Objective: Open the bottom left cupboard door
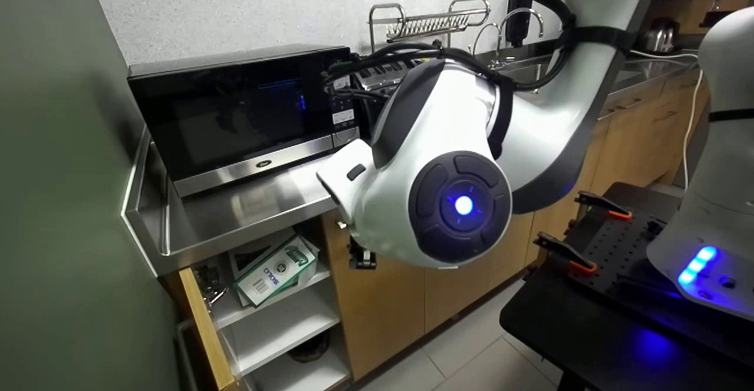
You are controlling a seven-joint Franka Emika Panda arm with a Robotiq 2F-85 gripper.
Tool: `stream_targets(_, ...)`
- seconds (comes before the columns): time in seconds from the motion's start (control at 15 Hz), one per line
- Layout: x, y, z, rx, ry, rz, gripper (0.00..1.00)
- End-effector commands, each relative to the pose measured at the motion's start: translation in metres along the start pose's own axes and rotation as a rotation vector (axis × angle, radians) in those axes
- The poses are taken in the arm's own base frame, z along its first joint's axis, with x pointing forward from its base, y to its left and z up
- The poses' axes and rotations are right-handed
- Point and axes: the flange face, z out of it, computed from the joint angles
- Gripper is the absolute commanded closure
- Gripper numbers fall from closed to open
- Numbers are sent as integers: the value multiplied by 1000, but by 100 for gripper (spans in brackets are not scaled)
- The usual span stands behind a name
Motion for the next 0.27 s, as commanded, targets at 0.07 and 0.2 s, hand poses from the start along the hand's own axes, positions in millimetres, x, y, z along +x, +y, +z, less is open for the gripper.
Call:
stream_targets(0.07, -9, 9, 11, -12, -26, 89, 0)
stream_targets(0.2, -12, 10, 14, -15, -34, 112, 0)
